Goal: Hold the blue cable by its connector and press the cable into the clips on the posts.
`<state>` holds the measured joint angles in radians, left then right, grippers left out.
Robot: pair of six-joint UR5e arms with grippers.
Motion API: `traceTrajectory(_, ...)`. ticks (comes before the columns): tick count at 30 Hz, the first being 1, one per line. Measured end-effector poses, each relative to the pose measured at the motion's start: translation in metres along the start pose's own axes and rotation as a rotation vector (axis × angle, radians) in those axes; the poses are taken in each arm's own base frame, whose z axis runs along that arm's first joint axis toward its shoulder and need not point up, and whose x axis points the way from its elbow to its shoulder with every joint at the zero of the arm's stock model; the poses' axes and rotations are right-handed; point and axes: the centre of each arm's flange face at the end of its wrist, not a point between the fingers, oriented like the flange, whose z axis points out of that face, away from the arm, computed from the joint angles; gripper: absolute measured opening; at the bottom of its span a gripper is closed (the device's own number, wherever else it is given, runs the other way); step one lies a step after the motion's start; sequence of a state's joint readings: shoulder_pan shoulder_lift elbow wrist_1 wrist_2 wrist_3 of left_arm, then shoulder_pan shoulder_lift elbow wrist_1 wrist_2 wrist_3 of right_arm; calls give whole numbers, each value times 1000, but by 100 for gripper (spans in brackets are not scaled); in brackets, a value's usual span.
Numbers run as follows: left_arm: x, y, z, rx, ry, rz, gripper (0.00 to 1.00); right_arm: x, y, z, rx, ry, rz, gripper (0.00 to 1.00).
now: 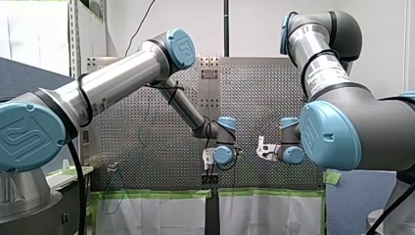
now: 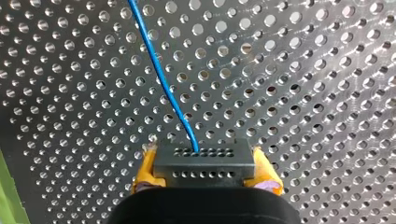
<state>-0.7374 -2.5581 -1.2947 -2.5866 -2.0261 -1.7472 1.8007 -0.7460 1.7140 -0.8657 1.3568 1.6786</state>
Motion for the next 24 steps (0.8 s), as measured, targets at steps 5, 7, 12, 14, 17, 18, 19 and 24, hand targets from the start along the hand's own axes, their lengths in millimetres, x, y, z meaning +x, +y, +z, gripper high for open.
traceTrajectory(5,-9,-3,-2,-3,-6,0,0,1,1,0,0,0,-1,0)
traceTrajectory(7,-10,-4,-2,0,-11,-3,0,1,1,0,0,0,-2,0)
traceTrajectory(12,-12,-4,0,7,-21,-9,0,4,4,3,-5,-3,-12,0)
traceTrajectory(14,-12,-3,1,7,-22,-10,0,6,5,4,-4,-5,-17,0)
traceTrajectory(17,-13,-2,2,6,-22,-12,0,9,5,6,-4,-9,-26,0)
traceTrajectory(18,-13,-1,3,6,-22,-13,0,9,5,7,-4,-10,-28,0)
traceTrajectory(19,-13,-1,3,6,-22,-14,0,10,5,8,-4,-11,-30,0)
traceTrajectory(24,-13,2,4,3,-22,-17,0,14,6,11,-3,-7,-34,0)
